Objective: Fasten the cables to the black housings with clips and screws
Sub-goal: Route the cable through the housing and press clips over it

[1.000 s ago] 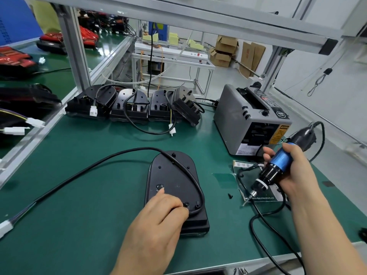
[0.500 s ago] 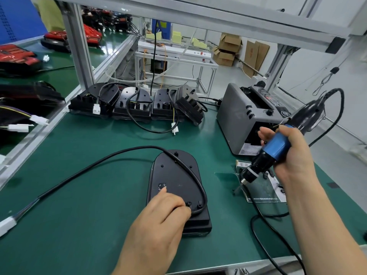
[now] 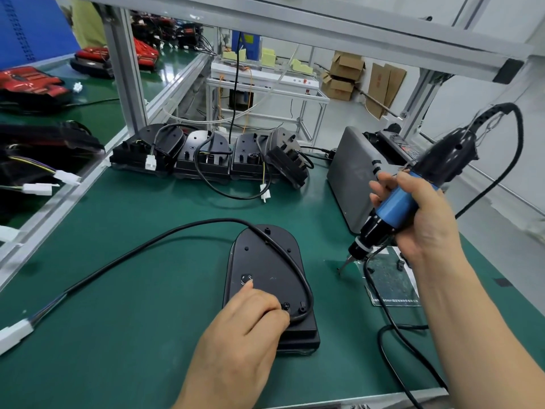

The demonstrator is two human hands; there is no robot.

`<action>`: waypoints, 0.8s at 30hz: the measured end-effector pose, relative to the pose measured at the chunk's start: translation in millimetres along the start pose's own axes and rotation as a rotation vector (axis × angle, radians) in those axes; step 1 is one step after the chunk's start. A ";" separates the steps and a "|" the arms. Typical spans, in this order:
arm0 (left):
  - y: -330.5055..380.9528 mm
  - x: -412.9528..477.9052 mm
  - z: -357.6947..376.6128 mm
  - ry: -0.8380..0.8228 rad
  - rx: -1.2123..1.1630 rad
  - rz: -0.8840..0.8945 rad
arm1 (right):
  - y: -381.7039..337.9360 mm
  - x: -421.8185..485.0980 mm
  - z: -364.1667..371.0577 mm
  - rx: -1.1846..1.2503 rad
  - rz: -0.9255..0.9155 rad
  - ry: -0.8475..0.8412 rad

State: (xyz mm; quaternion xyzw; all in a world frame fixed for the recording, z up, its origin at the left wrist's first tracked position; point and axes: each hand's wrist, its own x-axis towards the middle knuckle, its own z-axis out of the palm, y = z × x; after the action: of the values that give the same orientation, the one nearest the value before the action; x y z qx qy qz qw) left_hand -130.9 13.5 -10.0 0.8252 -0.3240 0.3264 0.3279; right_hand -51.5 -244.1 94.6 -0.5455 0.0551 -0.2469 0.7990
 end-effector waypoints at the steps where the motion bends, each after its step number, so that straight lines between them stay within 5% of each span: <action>1: 0.0 -0.1 0.0 0.001 0.002 0.000 | -0.8 -1.2 0.3 -0.005 -0.007 -0.005; 18: 3.3 6.7 -7.6 -0.044 -0.018 -0.025 | -14.7 -7.8 9.7 0.111 -0.032 0.044; 24: 6.6 47.6 -18.9 -0.318 -0.068 -0.151 | -12.8 -6.5 2.0 0.123 -0.043 0.050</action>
State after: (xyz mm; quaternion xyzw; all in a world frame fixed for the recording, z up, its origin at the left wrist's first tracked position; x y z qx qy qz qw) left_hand -114.6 8.7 38.8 0.8768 -0.3196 0.1550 0.3240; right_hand -60.7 -243.1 105.7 -0.4900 0.0479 -0.2804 0.8240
